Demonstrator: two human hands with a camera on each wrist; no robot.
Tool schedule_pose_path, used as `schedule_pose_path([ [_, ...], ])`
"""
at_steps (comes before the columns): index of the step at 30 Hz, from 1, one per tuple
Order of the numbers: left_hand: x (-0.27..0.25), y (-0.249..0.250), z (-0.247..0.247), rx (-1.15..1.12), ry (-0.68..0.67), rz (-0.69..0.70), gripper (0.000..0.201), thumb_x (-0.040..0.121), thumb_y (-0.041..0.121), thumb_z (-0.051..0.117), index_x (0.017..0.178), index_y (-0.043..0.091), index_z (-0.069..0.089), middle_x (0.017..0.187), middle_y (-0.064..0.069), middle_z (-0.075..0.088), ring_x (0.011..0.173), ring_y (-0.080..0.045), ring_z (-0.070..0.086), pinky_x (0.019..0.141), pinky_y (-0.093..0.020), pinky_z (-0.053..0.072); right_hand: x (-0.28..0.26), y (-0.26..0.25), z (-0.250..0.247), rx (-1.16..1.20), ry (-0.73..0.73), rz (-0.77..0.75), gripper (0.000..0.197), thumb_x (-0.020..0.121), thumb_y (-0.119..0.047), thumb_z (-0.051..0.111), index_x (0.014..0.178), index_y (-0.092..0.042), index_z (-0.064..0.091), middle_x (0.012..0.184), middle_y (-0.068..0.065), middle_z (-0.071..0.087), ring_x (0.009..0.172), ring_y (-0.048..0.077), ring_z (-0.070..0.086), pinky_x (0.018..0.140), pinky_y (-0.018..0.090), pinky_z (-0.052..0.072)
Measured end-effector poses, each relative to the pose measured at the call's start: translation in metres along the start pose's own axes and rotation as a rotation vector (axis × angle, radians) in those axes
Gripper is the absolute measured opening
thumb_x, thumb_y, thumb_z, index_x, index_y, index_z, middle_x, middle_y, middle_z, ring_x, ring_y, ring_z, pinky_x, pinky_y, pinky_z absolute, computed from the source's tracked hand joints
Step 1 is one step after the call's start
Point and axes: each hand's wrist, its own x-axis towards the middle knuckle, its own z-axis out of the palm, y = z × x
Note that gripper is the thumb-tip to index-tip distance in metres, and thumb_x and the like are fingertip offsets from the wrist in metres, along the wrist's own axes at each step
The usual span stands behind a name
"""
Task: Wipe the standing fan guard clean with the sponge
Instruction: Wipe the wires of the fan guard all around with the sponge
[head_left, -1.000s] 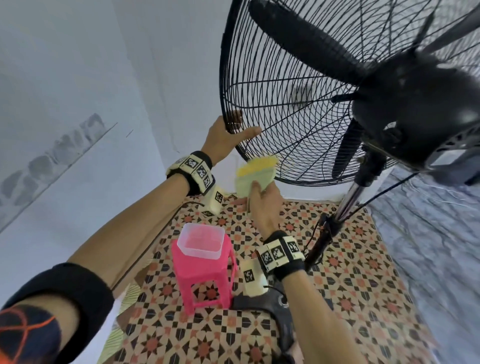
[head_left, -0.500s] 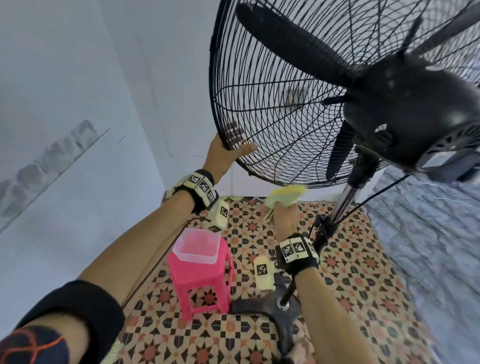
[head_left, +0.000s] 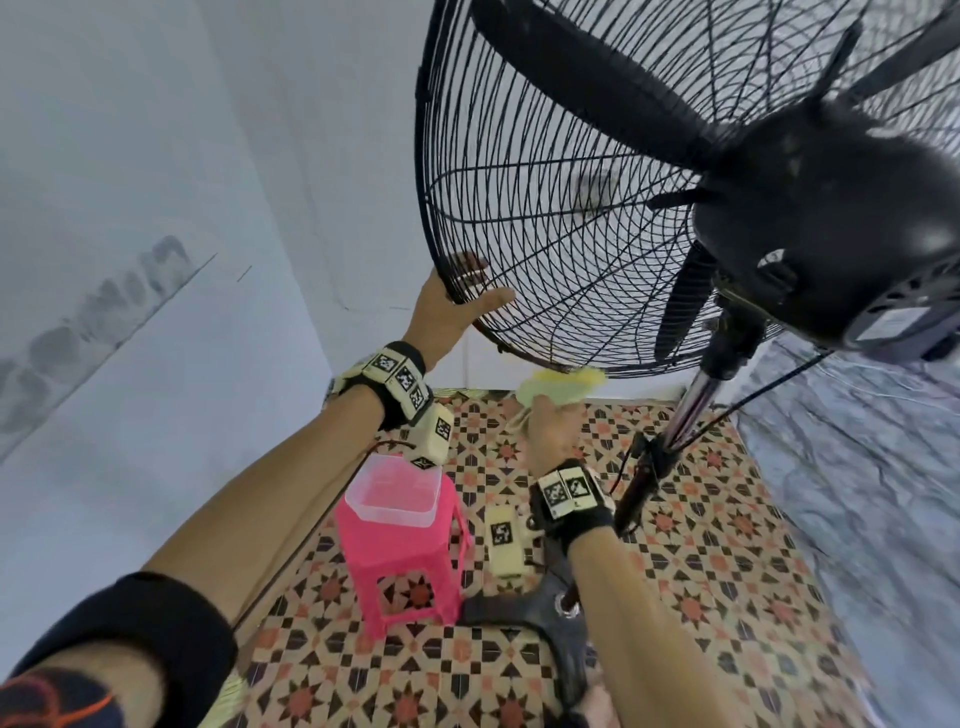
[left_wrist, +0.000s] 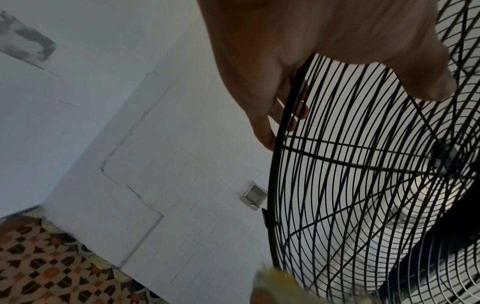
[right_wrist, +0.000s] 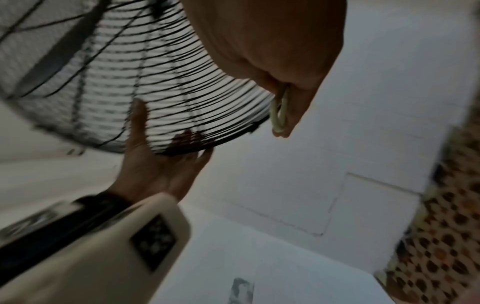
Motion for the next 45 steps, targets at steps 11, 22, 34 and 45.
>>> schedule_pose_path([
  [11, -0.001, -0.001, -0.001, -0.007, -0.006, 0.007, 0.089, 0.062, 0.066, 0.092, 0.131, 0.019, 0.06, 0.128, -0.002, 0.067, 0.122, -0.018, 0.063, 0.108, -0.05, 0.052, -0.002, 0.003, -0.004, -0.053, 0.048, -0.055, 0.02, 0.1, -0.016, 0.059, 0.114, -0.002, 0.058, 0.105, 0.016, 0.071, 0.088, 0.029, 0.074, 0.076, 0.043, 0.063],
  [22, 0.0, 0.003, -0.001, 0.003, 0.006, 0.0, 0.096, 0.058, 0.071, 0.091, 0.133, 0.02, 0.059, 0.127, 0.0, 0.068, 0.119, -0.017, 0.065, 0.106, -0.049, 0.054, -0.055, -0.016, -0.021, -0.117, -0.274, -0.615, 0.018, 0.103, -0.011, 0.052, 0.12, -0.009, 0.058, 0.098, 0.007, 0.073, 0.058, 0.019, 0.07, 0.05, 0.026, 0.053],
  [34, -0.006, 0.008, 0.013, -0.119, 0.031, -0.043, 0.097, 0.056, 0.072, 0.091, 0.133, 0.024, 0.057, 0.125, 0.004, 0.067, 0.121, -0.017, 0.064, 0.109, -0.048, 0.051, -0.034, -0.035, -0.042, -0.355, -0.221, -0.734, 0.021, 0.102, -0.018, 0.054, 0.122, -0.011, 0.057, 0.097, 0.002, 0.071, 0.061, 0.013, 0.072, 0.049, 0.023, 0.057],
  [45, -0.016, 0.016, 0.041, -0.295, 0.166, -0.105, 0.071, 0.062, 0.07, 0.084, 0.119, 0.034, 0.061, 0.119, 0.015, 0.067, 0.11, 0.004, 0.064, 0.112, -0.047, 0.047, -0.013, -0.048, -0.069, -0.509, -0.386, -0.624, 0.027, 0.106, -0.015, 0.048, 0.132, -0.01, 0.047, 0.097, 0.0, 0.068, 0.056, 0.005, 0.069, 0.047, 0.015, 0.052],
])
